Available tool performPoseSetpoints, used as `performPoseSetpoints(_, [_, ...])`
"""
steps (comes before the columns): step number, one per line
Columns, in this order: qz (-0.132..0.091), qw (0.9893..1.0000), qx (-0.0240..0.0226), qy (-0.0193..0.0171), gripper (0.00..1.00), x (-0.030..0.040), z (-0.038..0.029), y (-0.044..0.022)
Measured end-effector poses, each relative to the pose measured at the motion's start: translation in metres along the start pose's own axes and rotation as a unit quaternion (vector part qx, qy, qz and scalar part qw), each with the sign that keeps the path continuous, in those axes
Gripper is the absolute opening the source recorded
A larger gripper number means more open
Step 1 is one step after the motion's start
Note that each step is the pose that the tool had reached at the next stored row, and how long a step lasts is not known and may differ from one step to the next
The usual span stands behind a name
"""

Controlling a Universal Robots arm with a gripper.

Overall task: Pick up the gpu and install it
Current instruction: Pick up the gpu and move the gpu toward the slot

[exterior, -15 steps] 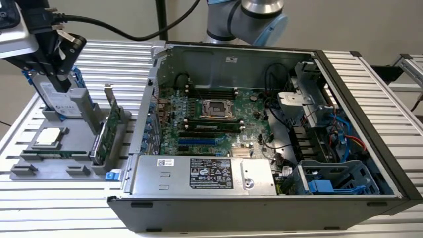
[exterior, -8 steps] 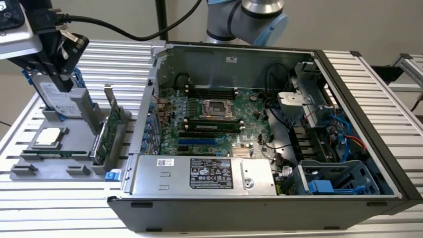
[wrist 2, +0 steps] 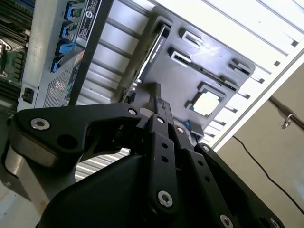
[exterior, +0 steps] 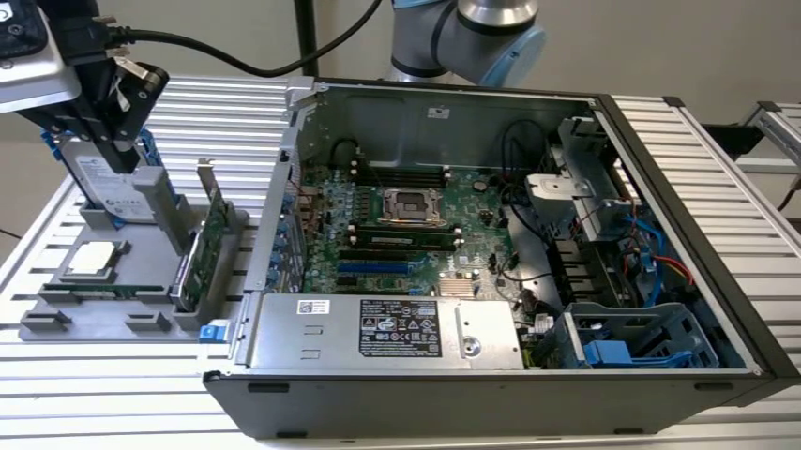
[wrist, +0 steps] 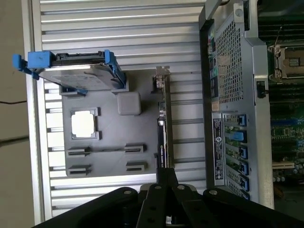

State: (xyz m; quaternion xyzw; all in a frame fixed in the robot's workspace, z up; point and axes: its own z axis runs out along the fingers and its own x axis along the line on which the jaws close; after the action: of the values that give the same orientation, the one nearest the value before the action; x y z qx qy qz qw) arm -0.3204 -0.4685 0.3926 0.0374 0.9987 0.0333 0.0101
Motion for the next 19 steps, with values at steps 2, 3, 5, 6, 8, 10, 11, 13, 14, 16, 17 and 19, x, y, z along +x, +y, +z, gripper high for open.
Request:
performPoseSetpoints(2, [0.0, 1.0, -0.0004, 0.0, 0.0, 0.0, 0.0, 0.0])
performPoseSetpoints(3, [0.0, 1.0, -0.0006, 0.0, 0.0, 0.0, 0.0, 0.0])
performPoseSetpoints(5, [0.0, 1.0, -0.001, 0.0001, 1.0, 0.0, 0.0, 0.0])
performPoseSetpoints(6, [0.0, 1.0, -0.0012, 0.0001, 1.0, 0.0, 0.0, 0.0])
performPoseSetpoints(8, [0.0, 1.0, -0.0015, 0.0001, 1.0, 0.0, 0.0, 0.0])
performPoseSetpoints(10, [0.0, 1.0, -0.0019, 0.0002, 1.0, 0.0, 0.0, 0.0])
performPoseSetpoints(11, [0.0, 1.0, -0.007, 0.0005, 1.0, 0.0, 0.0, 0.0])
performPoseSetpoints(13, [0.0, 1.0, -0.0083, 0.0007, 1.0, 0.0, 0.0002, 0.0])
performPoseSetpoints(14, [0.0, 1.0, -0.0083, 0.0006, 1.0, 0.0, 0.0002, 0.0])
performPoseSetpoints(16, [0.0, 1.0, -0.0085, 0.0005, 1.0, 0.0, 0.0009, -0.0001])
performPoseSetpoints(17, [0.0, 1.0, -0.0084, 0.0006, 1.0, 0.0, 0.0013, -0.0001])
performPoseSetpoints(19, [0.0, 1.0, -0.0084, 0.0006, 1.0, 0.0, 0.0026, -0.0002])
